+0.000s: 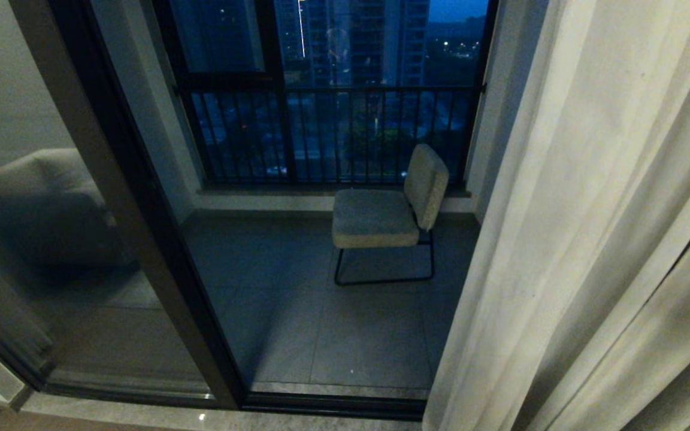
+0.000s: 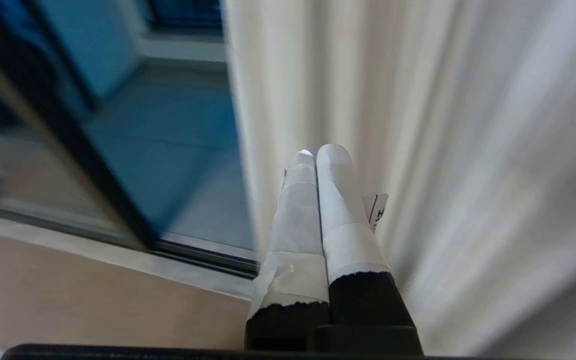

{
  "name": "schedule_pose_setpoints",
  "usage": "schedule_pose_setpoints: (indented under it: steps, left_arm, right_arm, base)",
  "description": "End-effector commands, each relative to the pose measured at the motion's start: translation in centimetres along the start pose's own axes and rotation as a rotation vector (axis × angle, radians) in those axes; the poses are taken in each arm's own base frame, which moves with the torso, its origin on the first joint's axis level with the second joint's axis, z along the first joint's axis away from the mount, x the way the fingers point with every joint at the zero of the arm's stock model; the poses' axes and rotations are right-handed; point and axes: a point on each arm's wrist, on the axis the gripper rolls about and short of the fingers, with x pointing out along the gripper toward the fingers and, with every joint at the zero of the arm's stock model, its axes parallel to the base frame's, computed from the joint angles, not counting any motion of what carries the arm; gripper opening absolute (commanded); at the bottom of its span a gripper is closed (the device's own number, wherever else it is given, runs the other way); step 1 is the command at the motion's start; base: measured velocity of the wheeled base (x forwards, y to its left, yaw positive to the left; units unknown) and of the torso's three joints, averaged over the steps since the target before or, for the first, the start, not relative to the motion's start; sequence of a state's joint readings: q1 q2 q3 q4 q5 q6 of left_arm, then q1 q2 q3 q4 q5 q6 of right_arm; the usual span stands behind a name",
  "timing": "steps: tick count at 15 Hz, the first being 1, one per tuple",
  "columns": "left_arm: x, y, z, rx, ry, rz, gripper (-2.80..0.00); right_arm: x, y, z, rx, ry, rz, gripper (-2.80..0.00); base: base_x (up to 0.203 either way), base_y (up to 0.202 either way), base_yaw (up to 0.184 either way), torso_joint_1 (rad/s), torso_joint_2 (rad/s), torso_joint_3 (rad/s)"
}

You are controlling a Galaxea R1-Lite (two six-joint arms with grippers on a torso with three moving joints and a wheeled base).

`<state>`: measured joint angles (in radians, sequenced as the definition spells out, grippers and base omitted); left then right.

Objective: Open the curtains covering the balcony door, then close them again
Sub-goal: Pull the inner curtains open on both sides, then close the inner curtains on both sides

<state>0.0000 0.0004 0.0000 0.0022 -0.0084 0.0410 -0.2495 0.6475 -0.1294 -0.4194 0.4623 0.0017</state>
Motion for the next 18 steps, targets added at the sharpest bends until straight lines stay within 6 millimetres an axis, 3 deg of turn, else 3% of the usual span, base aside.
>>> schedule_pose_setpoints:
  steps: [1, 9, 13, 18]
  left_arm:
    - [0.0, 0.0, 0.0, 0.000, 0.000, 0.000, -2.80]
    - [0.0, 0.0, 0.0, 0.000, -0.001, -0.001, -2.80]
    - [0.0, 0.0, 0.0, 0.000, 0.000, 0.001, -2.80]
    - [0.0, 0.0, 0.0, 0.000, -0.001, -0.001, -2.80]
  right_arm:
    - [-0.8, 0.5, -1.0, -0.038, -0.022, -0.031, -2.80]
    - [-4.5, 1.4, -5.7, -0.168, -0.030, -0.129, -2.80]
    - [-5.8, 1.4, -7.1, -0.184, -0.068, -0.215, -2.80]
    - [-6.4, 1.5, -8.1, -0.174, -0.078, -0.192, -2.80]
  base:
    - [0.000, 0.000, 0.000, 0.000, 0.00, 0.000]
    - [0.000, 0.000, 0.000, 0.000, 0.00, 0.000]
    - [0.000, 0.000, 0.000, 0.000, 0.00, 0.000]
    - [0.000, 0.000, 0.000, 0.000, 0.00, 0.000]
